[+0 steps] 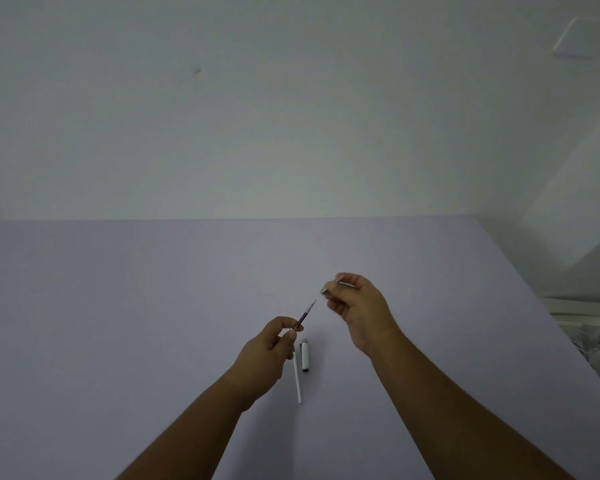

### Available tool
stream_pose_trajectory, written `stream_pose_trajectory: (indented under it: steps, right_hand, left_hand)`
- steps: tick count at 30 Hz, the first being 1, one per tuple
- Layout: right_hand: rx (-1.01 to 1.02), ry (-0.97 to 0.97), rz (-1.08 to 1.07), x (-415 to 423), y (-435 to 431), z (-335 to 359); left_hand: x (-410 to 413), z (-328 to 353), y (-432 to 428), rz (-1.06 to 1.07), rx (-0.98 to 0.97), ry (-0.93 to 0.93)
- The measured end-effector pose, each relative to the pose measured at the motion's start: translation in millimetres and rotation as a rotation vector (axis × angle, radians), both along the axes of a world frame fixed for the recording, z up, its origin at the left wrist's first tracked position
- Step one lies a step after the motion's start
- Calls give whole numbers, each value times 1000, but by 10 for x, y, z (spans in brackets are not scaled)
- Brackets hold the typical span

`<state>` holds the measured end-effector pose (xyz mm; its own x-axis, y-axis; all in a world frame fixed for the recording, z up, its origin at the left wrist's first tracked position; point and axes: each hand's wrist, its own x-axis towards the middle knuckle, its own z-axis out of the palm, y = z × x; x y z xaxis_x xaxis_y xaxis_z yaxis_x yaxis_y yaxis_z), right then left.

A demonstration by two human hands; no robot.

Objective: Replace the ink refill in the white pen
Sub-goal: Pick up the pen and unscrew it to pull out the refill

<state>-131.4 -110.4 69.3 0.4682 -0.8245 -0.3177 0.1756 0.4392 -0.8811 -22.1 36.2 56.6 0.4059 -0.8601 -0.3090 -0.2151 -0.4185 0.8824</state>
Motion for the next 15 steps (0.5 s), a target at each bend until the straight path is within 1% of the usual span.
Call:
stream_pose_trajectory:
  steps: [1,2,3,4,5,7,8,9,10,12,15]
  right_hand:
    - [13,-3,-51,-2,-51,-29]
    - [20,29,-57,-7,-90,-83]
    - [17,105,-18,-6,-109,-161]
    - [3,239,59,-2,-97,-267]
    - [-31,416,166,3,-64,-391]
    - [-171,785,385,12,24,-671]
    - [-251,906,459,20,82,-780]
    - [-303,981,481,26,133,-886]
    - [-325,1010,467,32,177,-967]
    - [-357,1024,398,33,252,-1053]
    - [-397,1033,352,50,303,-1119]
  left_hand:
    - [8,-12,10,16,9,21]
    - [17,-26,20,35,17,47]
    - [26,-44,31,57,25,74]
    - [36,-66,41,76,35,96]
    - [45,-88,51,94,44,113]
    - [57,-136,71,132,58,151]
    - [61,-162,79,154,65,175]
    - [63,-185,88,176,74,198]
    - [65,-208,96,194,85,216]
    - [70,-255,111,211,105,237]
    - [74,-303,125,217,124,251]
